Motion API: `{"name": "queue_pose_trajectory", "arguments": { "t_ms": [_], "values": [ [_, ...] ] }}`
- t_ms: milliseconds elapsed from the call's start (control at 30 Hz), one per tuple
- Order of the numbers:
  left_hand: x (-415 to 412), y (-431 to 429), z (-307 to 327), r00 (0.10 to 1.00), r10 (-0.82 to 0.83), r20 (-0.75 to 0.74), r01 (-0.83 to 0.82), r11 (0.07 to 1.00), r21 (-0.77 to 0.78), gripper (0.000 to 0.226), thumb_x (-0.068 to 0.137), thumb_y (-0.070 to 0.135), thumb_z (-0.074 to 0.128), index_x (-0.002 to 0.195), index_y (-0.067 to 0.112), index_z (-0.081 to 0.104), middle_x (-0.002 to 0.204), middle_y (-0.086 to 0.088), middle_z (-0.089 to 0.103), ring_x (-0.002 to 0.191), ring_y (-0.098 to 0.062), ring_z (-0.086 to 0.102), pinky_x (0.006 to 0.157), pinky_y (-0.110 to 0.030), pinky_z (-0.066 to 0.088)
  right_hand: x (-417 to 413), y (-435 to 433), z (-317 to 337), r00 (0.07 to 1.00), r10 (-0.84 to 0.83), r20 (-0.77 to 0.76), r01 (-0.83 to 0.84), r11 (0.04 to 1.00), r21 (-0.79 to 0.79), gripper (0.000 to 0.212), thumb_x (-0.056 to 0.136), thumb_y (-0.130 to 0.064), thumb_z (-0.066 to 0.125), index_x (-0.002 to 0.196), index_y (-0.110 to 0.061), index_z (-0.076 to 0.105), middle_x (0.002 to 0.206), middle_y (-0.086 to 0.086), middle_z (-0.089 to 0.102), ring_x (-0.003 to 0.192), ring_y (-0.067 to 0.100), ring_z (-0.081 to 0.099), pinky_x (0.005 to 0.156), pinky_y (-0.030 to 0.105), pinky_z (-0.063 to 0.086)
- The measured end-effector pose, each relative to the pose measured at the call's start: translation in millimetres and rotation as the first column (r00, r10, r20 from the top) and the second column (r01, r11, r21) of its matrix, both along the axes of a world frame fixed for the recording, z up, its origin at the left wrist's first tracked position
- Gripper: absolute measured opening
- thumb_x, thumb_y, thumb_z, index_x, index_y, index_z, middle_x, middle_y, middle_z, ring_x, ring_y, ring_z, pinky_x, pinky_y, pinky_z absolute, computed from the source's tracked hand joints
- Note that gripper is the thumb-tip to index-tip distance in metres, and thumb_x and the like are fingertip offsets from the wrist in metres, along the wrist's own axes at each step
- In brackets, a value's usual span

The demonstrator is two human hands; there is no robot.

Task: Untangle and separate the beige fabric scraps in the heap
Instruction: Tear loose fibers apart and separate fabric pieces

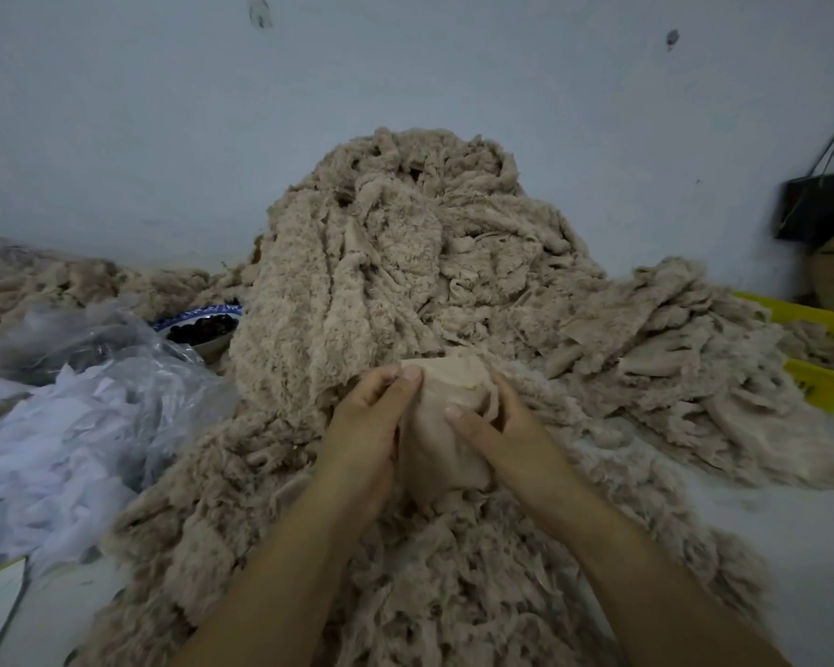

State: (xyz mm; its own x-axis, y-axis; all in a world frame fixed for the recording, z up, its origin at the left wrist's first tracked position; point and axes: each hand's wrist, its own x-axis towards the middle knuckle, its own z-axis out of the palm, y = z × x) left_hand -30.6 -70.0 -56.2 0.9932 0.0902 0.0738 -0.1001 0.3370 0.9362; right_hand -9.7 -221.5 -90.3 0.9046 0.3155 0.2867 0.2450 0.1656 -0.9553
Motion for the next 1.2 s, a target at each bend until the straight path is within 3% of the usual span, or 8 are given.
{"name": "queue_pose_trajectory", "arguments": {
  "t_ms": [167,300,400,533,633,800,1000,1200],
  "values": [
    [-2,-8,1,1.0,-0.03,-0.002,0.03,0.999,0.033,0.022,0.094,0.026,0.065,0.077,0.025,0.078,0.084,-0.003,0.076,0.073,-0.014,0.07,0.061,-0.023,0.057,1,0,1,0.962,-0.272,-0.009,0.271,0.962,-0.019,0.03,0.093,-0.054,0.053,0.078,-0.04,0.074,0.082,-0.012,0.076,0.078,0.002,0.071,0.064,0.019,0.053],
    [4,-8,-5,0.96,0.182,0.215,-0.265,0.84,0.474,0.022,0.096,0.028,0.064,0.076,0.021,0.066,0.102,0.002,0.061,0.077,0.006,0.056,0.07,-0.012,0.046,3,-5,2,0.946,-0.303,-0.12,0.311,0.948,0.061,0.034,0.099,-0.043,0.053,0.082,-0.025,0.077,0.086,-0.008,0.077,0.082,0.008,0.072,0.065,0.019,0.055],
    [4,-10,2,0.912,0.163,0.375,-0.36,0.756,0.546,0.024,0.096,0.027,0.063,0.072,0.025,0.061,0.114,0.019,0.05,0.087,0.018,0.051,0.068,-0.001,0.039,4,-6,2,0.94,-0.341,0.01,0.341,0.94,-0.031,0.015,0.098,-0.035,0.057,0.088,-0.025,0.061,0.089,-0.009,0.063,0.083,0.01,0.061,0.068,0.025,0.047],
    [4,-15,10,0.975,0.057,0.217,-0.14,0.91,0.39,0.025,0.096,0.035,0.062,0.074,0.026,0.068,0.072,0.013,0.065,0.065,-0.002,0.058,0.06,-0.017,0.046,0,-4,7,0.993,-0.114,-0.039,0.115,0.993,0.025,0.02,0.099,-0.015,0.058,0.116,-0.026,0.056,0.099,-0.016,0.073,0.093,0.0,0.069,0.069,0.015,0.053],
    [6,-19,18,0.995,-0.04,0.087,0.027,0.989,0.143,0.022,0.094,0.034,0.064,0.076,0.025,0.075,0.082,-0.003,0.074,0.075,-0.018,0.071,0.066,-0.031,0.058,-4,-5,12,0.996,-0.075,-0.039,0.071,0.994,-0.082,0.012,0.1,-0.015,0.056,0.101,-0.024,0.065,0.083,-0.015,0.075,0.08,-0.003,0.069,0.066,0.012,0.051],
    [18,-20,19,0.984,0.14,0.106,-0.15,0.984,0.093,0.027,0.102,0.029,0.054,0.088,0.019,0.074,0.092,0.003,0.076,0.084,-0.008,0.07,0.068,-0.02,0.054,11,-18,17,0.977,-0.154,-0.148,0.14,0.985,-0.104,0.014,0.098,-0.02,0.058,0.101,-0.026,0.071,0.101,-0.002,0.076,0.095,0.015,0.072,0.082,0.032,0.058],
    [24,-35,15,0.997,0.079,0.019,-0.081,0.974,0.211,0.026,0.103,0.026,0.052,0.09,0.015,0.072,0.089,0.002,0.074,0.078,-0.007,0.067,0.071,-0.022,0.054,47,-77,42,0.909,-0.185,-0.375,0.396,0.664,0.634,0.041,0.087,-0.049,0.063,0.114,-0.018,0.059,0.11,0.007,0.07,0.091,0.014,0.074,0.073,0.026,0.059],
    [56,-84,9,0.999,-0.023,-0.035,0.033,0.933,0.357,0.021,0.102,0.02,0.053,0.09,0.018,0.069,0.093,0.001,0.074,0.087,-0.01,0.069,0.072,-0.02,0.055,61,-57,-6,0.798,-0.497,-0.341,0.513,0.857,-0.051,0.02,0.098,-0.023,0.053,0.091,-0.013,0.07,0.082,0.003,0.071,0.069,0.016,0.067,0.055,0.026,0.053]
  ]
}}
